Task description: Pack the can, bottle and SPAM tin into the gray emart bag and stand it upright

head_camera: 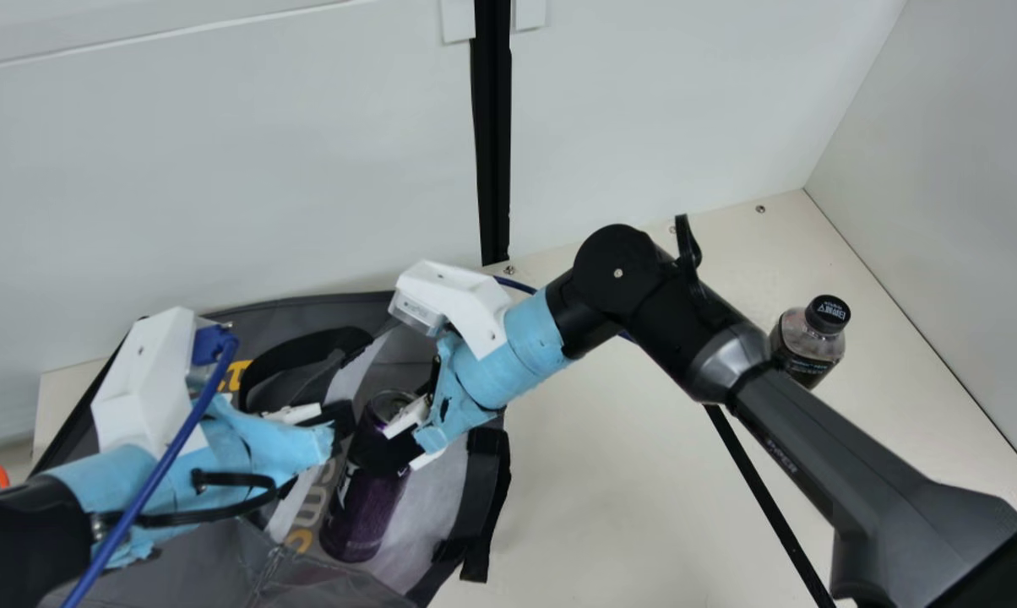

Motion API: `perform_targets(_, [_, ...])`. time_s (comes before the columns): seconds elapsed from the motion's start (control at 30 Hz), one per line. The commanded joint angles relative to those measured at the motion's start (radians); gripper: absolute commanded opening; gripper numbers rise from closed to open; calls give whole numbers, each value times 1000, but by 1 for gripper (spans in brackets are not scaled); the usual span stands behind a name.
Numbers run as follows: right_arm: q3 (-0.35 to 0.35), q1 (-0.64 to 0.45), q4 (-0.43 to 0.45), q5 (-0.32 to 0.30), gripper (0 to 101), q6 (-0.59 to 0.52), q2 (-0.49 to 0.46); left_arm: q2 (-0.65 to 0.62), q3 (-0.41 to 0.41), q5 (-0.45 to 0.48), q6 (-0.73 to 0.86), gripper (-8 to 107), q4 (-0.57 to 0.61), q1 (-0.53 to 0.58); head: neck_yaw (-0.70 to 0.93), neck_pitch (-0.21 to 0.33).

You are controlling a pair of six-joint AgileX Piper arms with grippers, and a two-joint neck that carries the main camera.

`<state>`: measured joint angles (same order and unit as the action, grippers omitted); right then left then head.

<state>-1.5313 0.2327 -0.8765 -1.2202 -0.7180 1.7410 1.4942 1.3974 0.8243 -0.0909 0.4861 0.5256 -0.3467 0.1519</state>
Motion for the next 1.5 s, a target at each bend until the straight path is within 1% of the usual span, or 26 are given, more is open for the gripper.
perform_targets(0.0, [-3, 5, 6, 0, 0, 3, 5, 0, 0, 0, 0, -8, 0, 0, -2, 23])
perform_targets(0.3, [-19, 24, 17, 0, 0, 17, 25, 0, 0, 0, 0, -8, 0, 0, -2, 23])
perform_targets(0.77, [-24, 39, 12, 0, 47, 17, 26, 0, 0, 0, 0, -8, 0, 0, -2, 23])
perform_targets(1.23, [-4, 27, 14, 0, 94, 10, 1, 0, 0, 0, 0, -8, 0, 0, -2, 23])
perform_targets(1.27, [-1, 26, 15, 0, 95, 9, -2, 0, 0, 0, 0, -8, 0, 0, -2, 23])
perform_targets(1.47, [15, 18, 21, 0, 95, 6, -25, 0, 0, 0, 0, -8, 0, 0, -2, 23])
